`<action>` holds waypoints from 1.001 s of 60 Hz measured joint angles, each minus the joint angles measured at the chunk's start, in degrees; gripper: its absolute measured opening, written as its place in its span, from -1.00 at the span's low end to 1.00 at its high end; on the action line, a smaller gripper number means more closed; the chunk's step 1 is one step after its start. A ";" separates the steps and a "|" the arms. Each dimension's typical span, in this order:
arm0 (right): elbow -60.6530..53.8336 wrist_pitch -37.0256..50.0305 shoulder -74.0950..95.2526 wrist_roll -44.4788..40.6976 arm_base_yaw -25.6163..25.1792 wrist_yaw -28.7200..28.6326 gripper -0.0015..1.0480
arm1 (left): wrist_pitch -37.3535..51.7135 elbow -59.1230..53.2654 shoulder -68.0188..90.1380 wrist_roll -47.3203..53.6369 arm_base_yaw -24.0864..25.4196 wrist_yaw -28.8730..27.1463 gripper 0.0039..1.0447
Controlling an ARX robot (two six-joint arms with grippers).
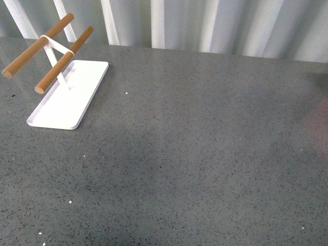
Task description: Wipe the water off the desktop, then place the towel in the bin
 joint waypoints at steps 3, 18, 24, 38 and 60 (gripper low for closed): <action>1.36 -0.81 0.09 -0.28 0.11 0.11 0.12 | 0.00 0.00 0.00 0.00 0.00 0.00 0.87; 4.26 -2.49 0.07 1.57 1.62 -0.74 0.90 | 0.00 0.00 0.00 0.00 0.00 0.00 0.87; 4.37 -2.49 0.07 1.40 2.34 0.74 0.86 | 0.00 0.00 0.00 0.00 0.00 0.00 0.87; 4.85 -3.06 -1.09 2.58 2.43 -2.21 0.86 | 0.00 0.00 0.00 0.00 0.00 0.00 0.87; -6.10 19.15 -26.14 22.08 4.37 -21.38 0.86 | 0.00 0.00 0.00 0.00 0.00 0.00 0.87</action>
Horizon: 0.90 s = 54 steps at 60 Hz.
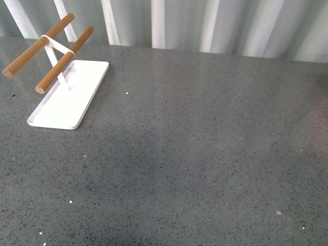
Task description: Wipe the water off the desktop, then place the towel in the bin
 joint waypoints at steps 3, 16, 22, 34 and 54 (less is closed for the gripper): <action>-3.37 2.08 -3.89 2.03 0.15 -2.29 0.86 | 0.00 0.00 0.00 0.00 0.00 0.00 0.87; -25.59 19.61 -19.15 18.45 -0.77 -0.87 0.64 | 0.00 0.00 0.00 0.00 0.00 0.00 0.87; -38.25 32.20 -27.65 30.42 2.08 3.48 0.27 | 0.00 0.00 0.00 0.00 0.00 0.02 0.87; -51.04 33.66 -38.27 35.87 10.47 10.69 -0.41 | 0.00 0.00 -0.04 0.00 0.00 -0.04 0.87; -61.16 31.10 -51.08 36.68 21.22 21.29 -0.94 | 0.00 0.00 -0.04 0.00 0.00 -0.02 0.87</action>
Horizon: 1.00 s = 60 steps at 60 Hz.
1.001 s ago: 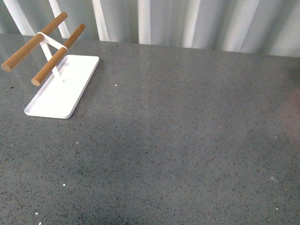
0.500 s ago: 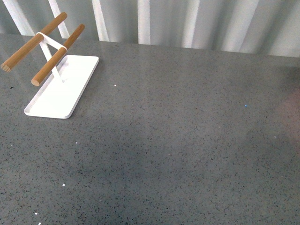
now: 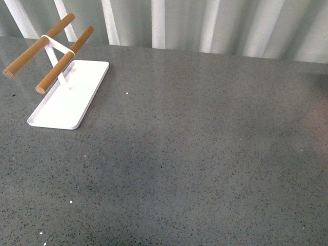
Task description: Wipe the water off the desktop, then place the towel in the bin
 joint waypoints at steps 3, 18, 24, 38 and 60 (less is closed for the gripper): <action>-0.85 -0.61 -1.55 0.00 1.05 1.18 -0.94 | 0.00 0.00 0.00 0.00 0.00 0.00 0.87; -4.11 -4.70 -8.92 0.00 5.57 5.35 -0.94 | 0.00 0.00 0.00 0.00 0.00 0.00 0.87; -4.98 -6.67 -11.74 -0.02 9.53 10.99 -0.94 | 0.00 0.00 0.00 0.00 0.00 0.02 0.87; -7.26 -9.01 -17.00 0.00 12.31 11.91 -0.94 | 0.00 0.00 0.00 0.00 0.00 0.00 0.87; -7.58 -14.97 -23.93 0.02 12.33 12.04 -0.94 | 0.00 0.00 0.00 0.00 0.00 0.00 0.87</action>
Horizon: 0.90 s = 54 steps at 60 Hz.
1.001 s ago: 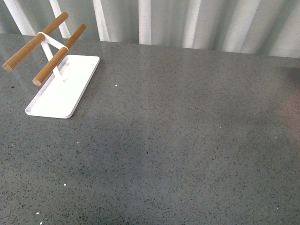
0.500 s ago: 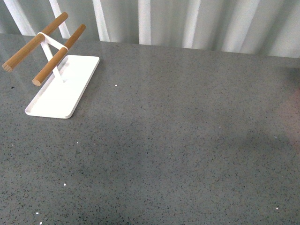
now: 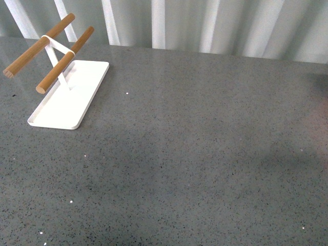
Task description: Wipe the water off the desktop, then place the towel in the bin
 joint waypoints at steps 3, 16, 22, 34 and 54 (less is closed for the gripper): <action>0.00 -0.81 -0.74 0.00 0.00 0.00 -0.94 | 0.00 0.00 0.00 0.00 -0.02 0.02 0.87; 0.02 -4.66 -4.55 0.02 0.02 0.00 -0.94 | 0.00 0.00 0.00 0.00 0.00 0.00 0.87; 0.00 -13.33 -11.58 0.11 0.02 0.11 -0.94 | 0.00 0.00 0.00 0.00 0.00 0.00 0.87; 0.02 -13.73 -13.33 0.24 0.02 0.17 -0.94 | 0.00 0.00 -0.02 0.00 0.00 0.02 0.87; 0.02 -13.77 -13.35 0.22 0.02 0.17 -0.13 | 0.00 0.00 -0.02 0.00 0.00 0.02 0.87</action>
